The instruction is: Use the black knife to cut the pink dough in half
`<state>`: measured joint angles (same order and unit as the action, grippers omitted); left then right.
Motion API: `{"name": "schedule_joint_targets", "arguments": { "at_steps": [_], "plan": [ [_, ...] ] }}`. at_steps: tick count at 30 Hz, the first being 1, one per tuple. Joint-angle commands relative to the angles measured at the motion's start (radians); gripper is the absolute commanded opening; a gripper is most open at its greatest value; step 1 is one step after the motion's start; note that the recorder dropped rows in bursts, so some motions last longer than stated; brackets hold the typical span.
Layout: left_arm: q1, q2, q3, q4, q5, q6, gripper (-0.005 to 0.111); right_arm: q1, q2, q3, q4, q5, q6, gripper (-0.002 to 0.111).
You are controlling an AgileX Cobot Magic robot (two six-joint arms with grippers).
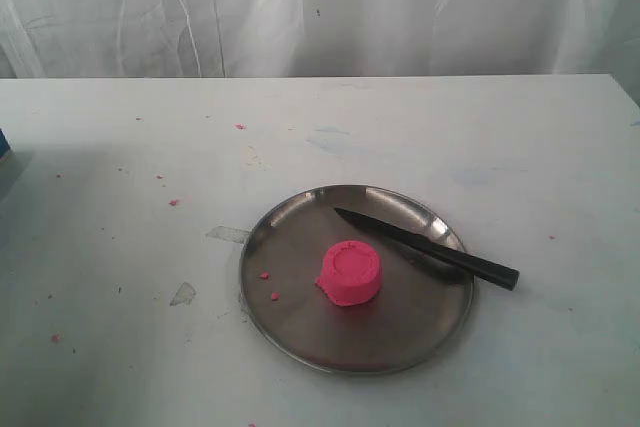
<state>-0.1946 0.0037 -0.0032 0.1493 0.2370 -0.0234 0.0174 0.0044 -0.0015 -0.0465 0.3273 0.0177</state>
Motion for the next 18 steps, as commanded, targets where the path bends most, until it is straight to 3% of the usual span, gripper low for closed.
{"name": "schedule_joint_targets", "arguments": {
  "at_steps": [1,18],
  "plan": [
    [-0.005,-0.004,0.003,-0.004,-0.002,-0.002,0.000,-0.007,-0.004,0.002,-0.002,-0.010,0.004,0.000],
    [0.073,-0.004,0.003,-0.002,-0.002,-0.002,0.000,-0.007,-0.004,0.002,-0.002,-0.010,0.004,0.000]
  ]
}}
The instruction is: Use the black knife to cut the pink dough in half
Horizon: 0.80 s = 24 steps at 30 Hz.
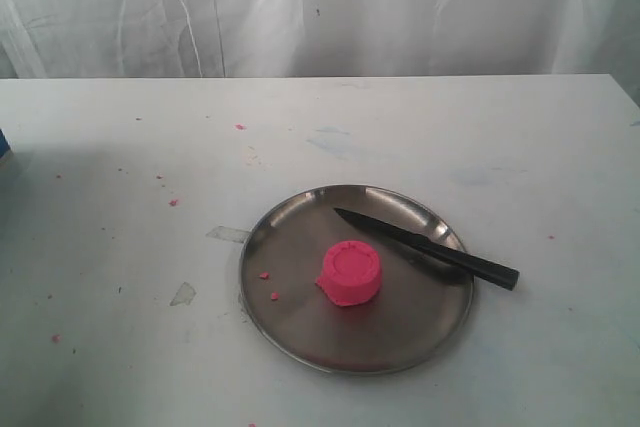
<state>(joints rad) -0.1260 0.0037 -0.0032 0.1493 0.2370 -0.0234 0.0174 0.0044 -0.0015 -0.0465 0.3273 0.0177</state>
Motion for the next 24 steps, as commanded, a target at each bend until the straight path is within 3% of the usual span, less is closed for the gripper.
{"name": "schedule_joint_targets", "arguments": {
  "at_steps": [1,10,19,24],
  "plan": [
    [0.004,-0.004,0.003,-0.002,-0.002,-0.002,0.000,-0.007,-0.004,0.002,-0.002,-0.016,0.004,0.000],
    [0.004,-0.004,0.003,-0.002,-0.002,-0.002,0.000,-0.007,-0.004,0.002,-0.002,-0.041,0.004,0.000],
    [0.004,-0.004,0.003,-0.002,-0.002,-0.002,0.000,-0.007,-0.004,0.002,0.010,-0.496,0.040,0.000],
    [0.004,-0.004,0.003,-0.002,-0.002,-0.002,0.000,-0.007,-0.004,0.002,0.010,-0.477,0.043,0.000]
  ]
}}
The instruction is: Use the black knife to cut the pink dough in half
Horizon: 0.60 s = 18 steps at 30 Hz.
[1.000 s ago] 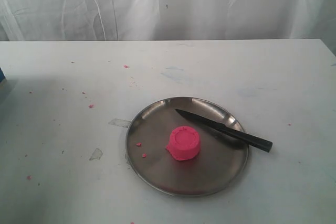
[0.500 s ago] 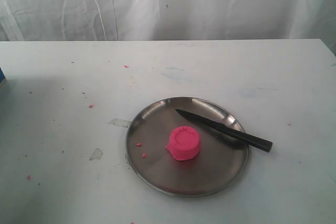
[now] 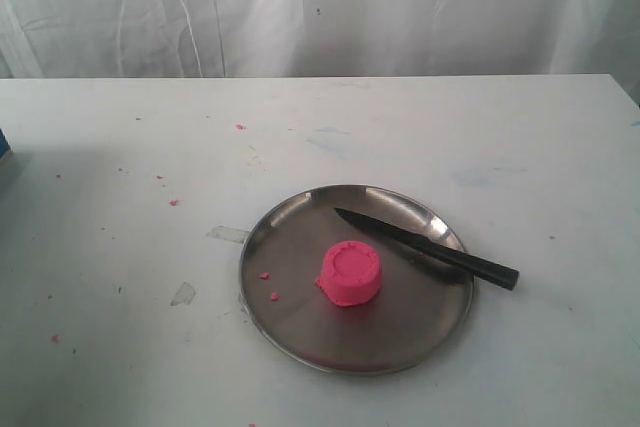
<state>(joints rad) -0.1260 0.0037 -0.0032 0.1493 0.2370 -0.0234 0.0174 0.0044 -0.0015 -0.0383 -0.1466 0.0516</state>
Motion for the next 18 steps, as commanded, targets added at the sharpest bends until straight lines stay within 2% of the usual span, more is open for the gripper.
{"name": "schedule_joint_targets", "arguments": {
  "at_steps": [1,5,18],
  "plan": [
    [0.004,-0.004,0.003,-0.002,-0.002,-0.002,0.000,-0.007,-0.004,0.002,0.002,0.021,0.011,0.000],
    [0.004,-0.004,0.003,-0.002,-0.002,-0.002,0.000,-0.007,-0.004,0.002,0.002,0.082,0.011,0.000],
    [0.004,-0.004,0.003,-0.002,-0.002,-0.002,0.000,-0.007,-0.004,0.002,0.002,0.075,0.011,0.000]
  ]
}}
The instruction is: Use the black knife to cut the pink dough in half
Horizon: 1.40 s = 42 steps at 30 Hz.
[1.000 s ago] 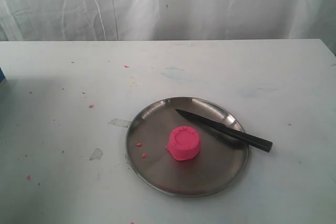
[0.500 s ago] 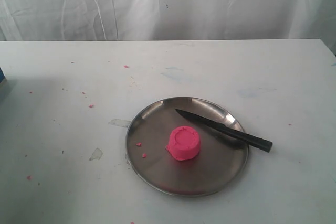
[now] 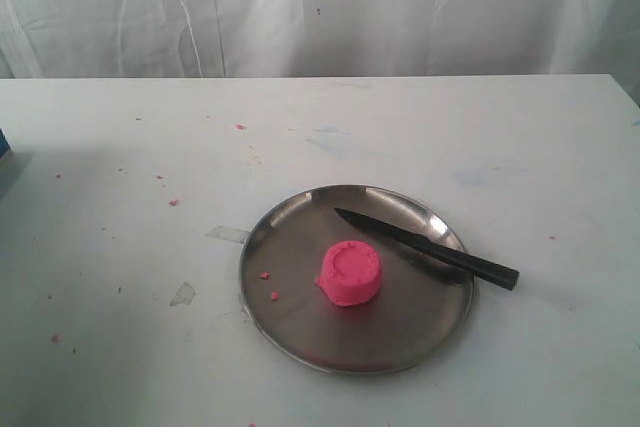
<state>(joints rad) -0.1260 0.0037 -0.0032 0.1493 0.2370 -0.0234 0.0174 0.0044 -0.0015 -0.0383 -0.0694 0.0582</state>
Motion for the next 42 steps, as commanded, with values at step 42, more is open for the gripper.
{"name": "schedule_joint_targets", "arguments": {
  "at_steps": [42],
  "plan": [
    [0.004,-0.004,0.003,-0.002,-0.002,-0.002,0.000,-0.006,0.313,-0.246,0.001,0.076,0.145,0.000]
  ]
}}
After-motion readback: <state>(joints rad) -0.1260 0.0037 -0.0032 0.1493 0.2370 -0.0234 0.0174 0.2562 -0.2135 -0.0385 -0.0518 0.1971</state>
